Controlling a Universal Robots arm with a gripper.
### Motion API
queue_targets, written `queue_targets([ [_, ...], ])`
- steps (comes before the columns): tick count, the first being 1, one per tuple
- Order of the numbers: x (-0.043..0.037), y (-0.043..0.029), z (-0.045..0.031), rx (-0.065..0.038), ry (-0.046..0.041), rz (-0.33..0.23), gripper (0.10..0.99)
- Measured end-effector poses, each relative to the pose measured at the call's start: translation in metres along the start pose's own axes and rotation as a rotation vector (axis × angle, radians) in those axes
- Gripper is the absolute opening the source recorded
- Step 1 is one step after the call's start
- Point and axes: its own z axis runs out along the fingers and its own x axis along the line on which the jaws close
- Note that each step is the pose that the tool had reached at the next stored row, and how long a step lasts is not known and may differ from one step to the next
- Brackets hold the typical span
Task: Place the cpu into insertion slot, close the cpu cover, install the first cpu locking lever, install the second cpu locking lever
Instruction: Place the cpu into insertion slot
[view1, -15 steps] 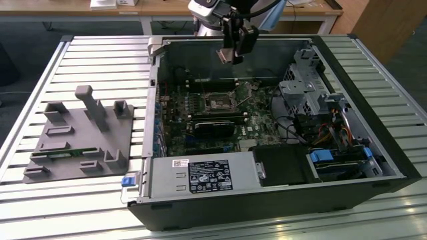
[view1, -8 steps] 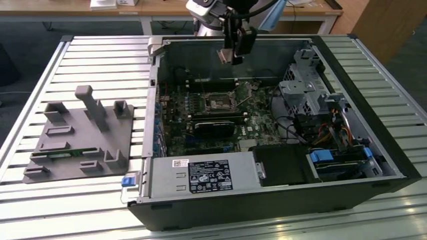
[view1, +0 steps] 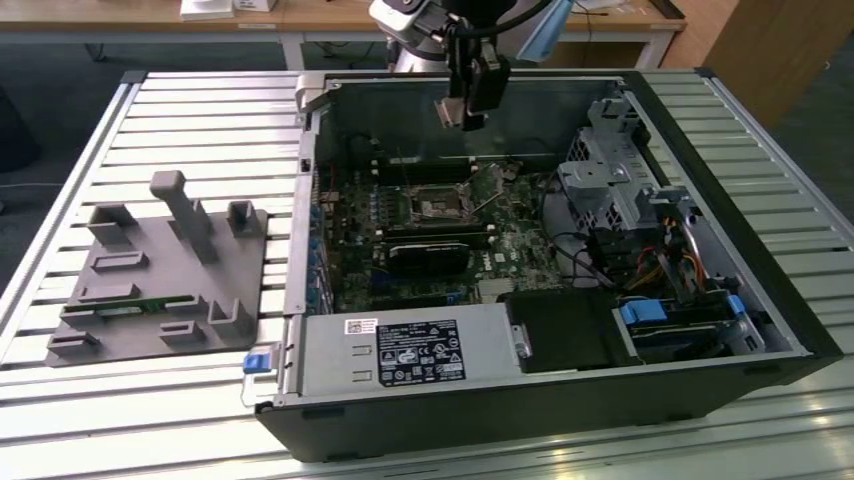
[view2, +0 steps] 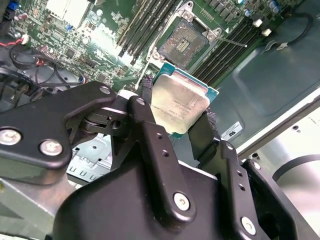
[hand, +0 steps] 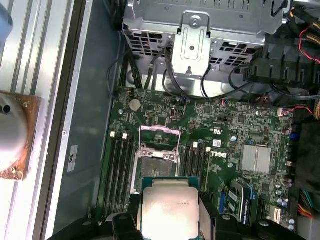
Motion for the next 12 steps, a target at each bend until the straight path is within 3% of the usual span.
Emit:
queue_targets([
  [12, 0.0004, -0.0027, 0.0023, -0.004, -0.0084, 0.072, 0.541],
])
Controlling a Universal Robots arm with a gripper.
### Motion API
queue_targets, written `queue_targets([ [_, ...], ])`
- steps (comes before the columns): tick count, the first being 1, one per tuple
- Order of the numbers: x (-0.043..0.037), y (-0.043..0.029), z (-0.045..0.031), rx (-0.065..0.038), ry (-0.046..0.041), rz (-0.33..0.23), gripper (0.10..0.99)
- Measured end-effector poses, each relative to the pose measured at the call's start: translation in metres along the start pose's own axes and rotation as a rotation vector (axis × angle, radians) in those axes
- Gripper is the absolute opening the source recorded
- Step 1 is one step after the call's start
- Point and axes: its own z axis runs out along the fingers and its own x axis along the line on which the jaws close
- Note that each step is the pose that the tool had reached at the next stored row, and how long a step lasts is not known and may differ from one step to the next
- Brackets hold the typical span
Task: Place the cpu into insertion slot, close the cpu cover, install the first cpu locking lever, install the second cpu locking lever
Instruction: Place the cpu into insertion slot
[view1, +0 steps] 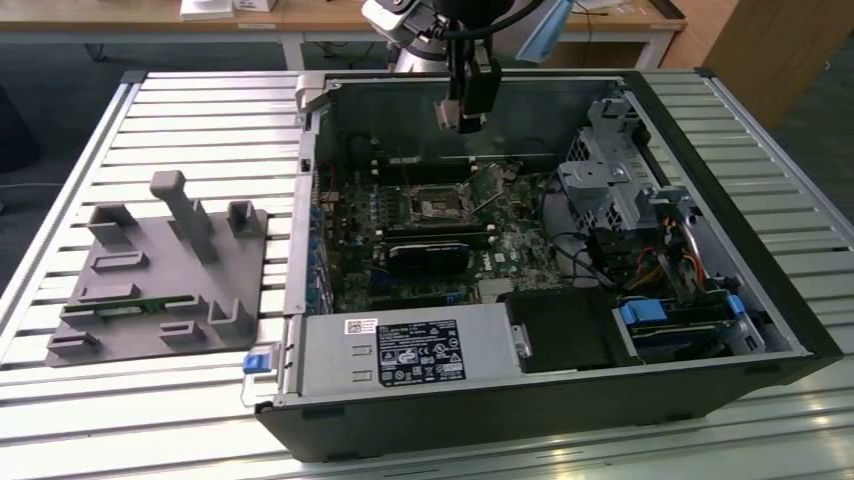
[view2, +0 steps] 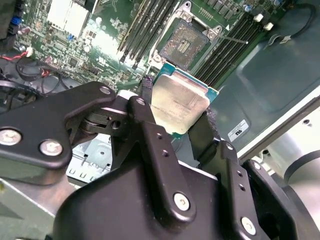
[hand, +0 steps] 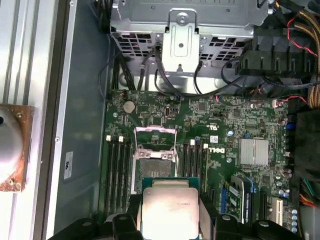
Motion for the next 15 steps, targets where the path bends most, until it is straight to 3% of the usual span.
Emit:
queue_targets([
  [10, 0.0076, -0.0011, 0.0103, 0.000, -0.0065, 0.003, 0.541],
  [15, 0.0115, -0.0016, 0.0180, 0.000, -0.0190, 0.003, 0.541],
])
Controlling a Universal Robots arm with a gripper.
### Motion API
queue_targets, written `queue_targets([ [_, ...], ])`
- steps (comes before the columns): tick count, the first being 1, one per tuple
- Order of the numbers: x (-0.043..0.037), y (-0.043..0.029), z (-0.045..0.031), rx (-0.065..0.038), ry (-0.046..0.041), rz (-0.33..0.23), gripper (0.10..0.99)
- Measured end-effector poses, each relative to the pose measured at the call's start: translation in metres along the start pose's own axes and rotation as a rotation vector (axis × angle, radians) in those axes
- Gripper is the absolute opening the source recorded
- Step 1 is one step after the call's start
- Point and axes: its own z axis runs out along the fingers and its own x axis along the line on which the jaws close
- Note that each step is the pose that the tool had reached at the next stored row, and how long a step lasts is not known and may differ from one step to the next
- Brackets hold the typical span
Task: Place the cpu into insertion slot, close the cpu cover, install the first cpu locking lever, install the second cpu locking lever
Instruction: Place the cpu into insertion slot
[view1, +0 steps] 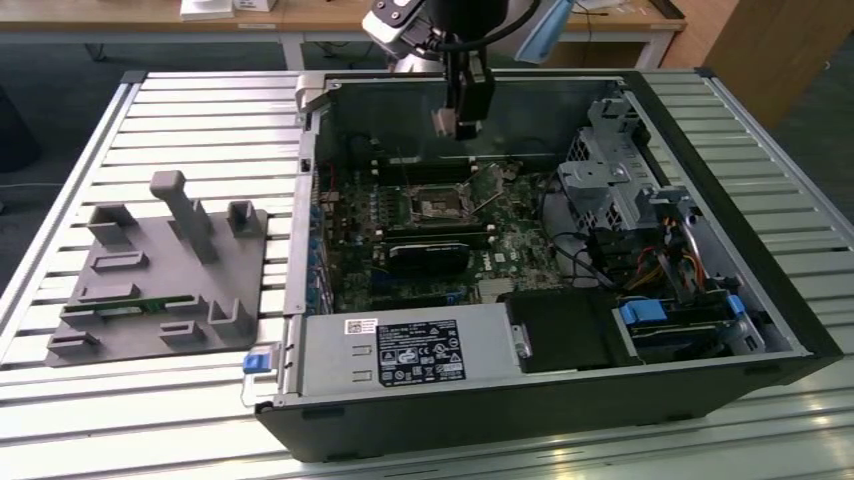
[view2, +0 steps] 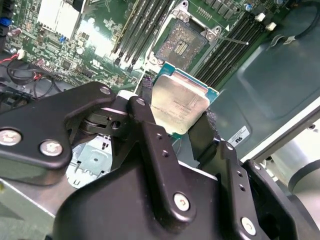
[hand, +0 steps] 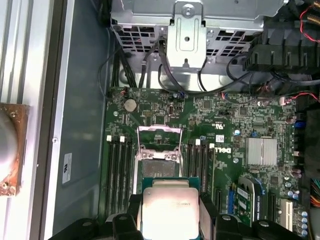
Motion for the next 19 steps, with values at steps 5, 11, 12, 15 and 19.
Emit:
queue_targets([
  [5, 0.0009, -0.0006, 0.0073, 0.000, -0.0030, 0.000, 0.541],
  [11, 0.0033, -0.0012, 0.0167, 0.001, -0.0044, 0.000, 0.541],
  [12, 0.0041, -0.0014, 0.0184, 0.002, -0.0054, 0.000, 0.541],
  [15, 0.0061, -0.0017, 0.0236, 0.002, -0.0073, 0.000, 0.541],
  [19, 0.0070, -0.0020, 0.0286, 0.003, -0.0078, 0.000, 0.541],
])
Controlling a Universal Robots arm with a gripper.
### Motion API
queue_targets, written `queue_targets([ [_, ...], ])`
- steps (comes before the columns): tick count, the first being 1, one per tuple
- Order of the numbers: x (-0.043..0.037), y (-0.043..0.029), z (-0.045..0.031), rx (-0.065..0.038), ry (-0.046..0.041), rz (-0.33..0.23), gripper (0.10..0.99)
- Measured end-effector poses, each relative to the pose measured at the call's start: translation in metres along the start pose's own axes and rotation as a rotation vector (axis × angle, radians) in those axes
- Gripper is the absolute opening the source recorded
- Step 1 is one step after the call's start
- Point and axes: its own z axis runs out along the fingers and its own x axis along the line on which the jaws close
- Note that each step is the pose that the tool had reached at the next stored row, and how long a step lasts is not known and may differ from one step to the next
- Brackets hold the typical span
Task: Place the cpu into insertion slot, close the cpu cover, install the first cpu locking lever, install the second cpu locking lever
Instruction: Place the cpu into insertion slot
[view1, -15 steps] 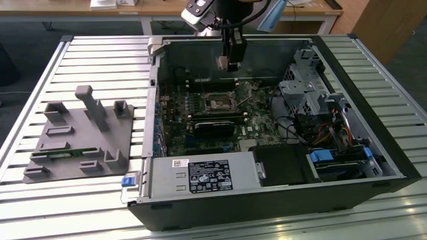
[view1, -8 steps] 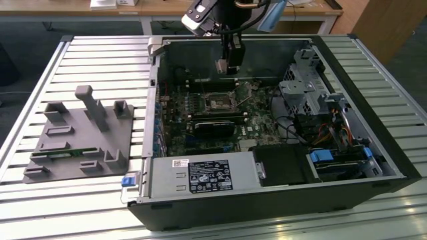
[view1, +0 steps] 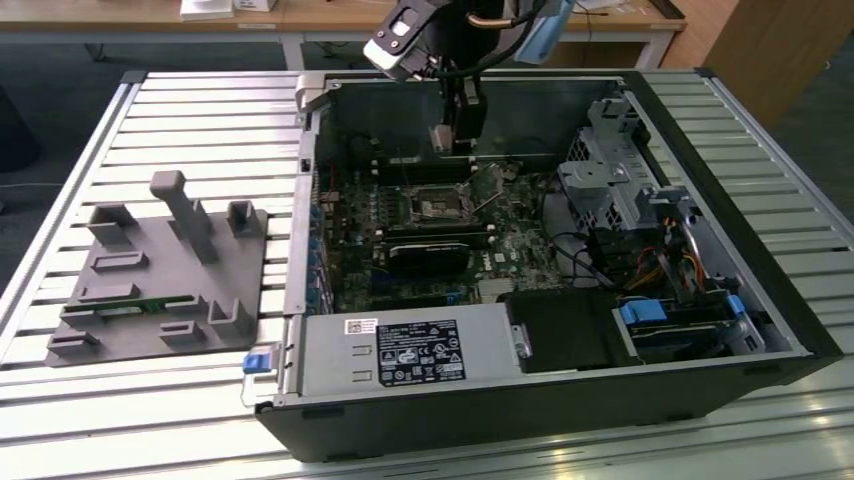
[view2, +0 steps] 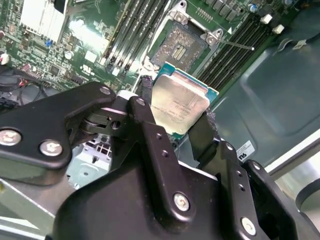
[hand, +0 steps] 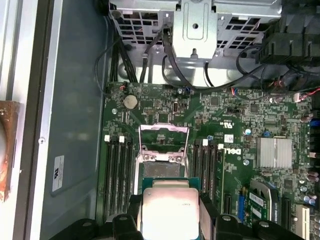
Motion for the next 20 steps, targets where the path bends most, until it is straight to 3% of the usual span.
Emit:
queue_targets([
  [2, 0.0000, -0.0003, 0.0032, 0.000, -0.0019, 0.000, 0.541],
  [5, 0.0000, -0.0004, 0.0055, 0.000, -0.0136, -0.001, 0.541],
  [7, -0.0001, -0.0009, 0.0071, -0.006, -0.0153, -0.001, 0.541],
  [20, 0.0038, -0.0039, 0.0305, -0.008, -0.0158, 0.003, 0.541],
])
